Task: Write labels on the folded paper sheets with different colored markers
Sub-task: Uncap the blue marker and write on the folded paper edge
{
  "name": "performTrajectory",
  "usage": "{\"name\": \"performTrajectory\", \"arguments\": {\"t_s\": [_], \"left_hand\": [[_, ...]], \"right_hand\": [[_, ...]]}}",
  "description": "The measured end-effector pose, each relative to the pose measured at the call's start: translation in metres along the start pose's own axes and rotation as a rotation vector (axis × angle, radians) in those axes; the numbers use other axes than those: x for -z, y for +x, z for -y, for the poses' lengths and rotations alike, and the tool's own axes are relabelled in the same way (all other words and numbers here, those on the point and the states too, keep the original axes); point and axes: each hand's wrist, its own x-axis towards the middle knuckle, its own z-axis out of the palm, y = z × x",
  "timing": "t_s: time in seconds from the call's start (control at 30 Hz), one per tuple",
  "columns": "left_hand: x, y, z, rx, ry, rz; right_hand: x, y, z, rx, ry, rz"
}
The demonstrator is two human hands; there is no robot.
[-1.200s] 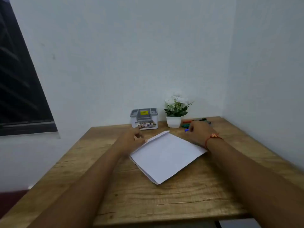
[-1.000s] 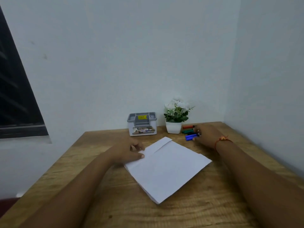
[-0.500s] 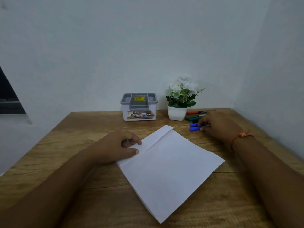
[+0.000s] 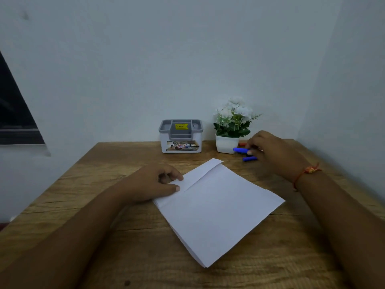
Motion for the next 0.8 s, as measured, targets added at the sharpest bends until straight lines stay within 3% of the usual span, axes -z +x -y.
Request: {"name": "performTrajectory", "arguments": {"t_s": [0.2,0.53,0.63,0.7,0.8], "left_hand": [[0.001,-0.001,-0.006,0.009,-0.024,-0.034],[0.004,-0.007,-0.017,-0.016,-0.129,-0.200],[0.006,-0.007,-0.023,0.017,-0.291,-0.297],[0.007,-0.008,-0.026,-0.004,-0.494,-0.295],[0.006,-0.007,-0.025,-0.025,-0.616,-0.312]], "right_hand": [[0.007,-0.002,0.061,0.100,0.200,-0.138],[-0.024,0.005,0.137,0.130,0.402,0.038],[-0.031,-0.001,0.137,0.178,0.295,0.042],[-0.034,0.000,0.135,0.202,0.278,0.049],[-0.039,0.000,0.134,0.255,0.238,0.066]]}}
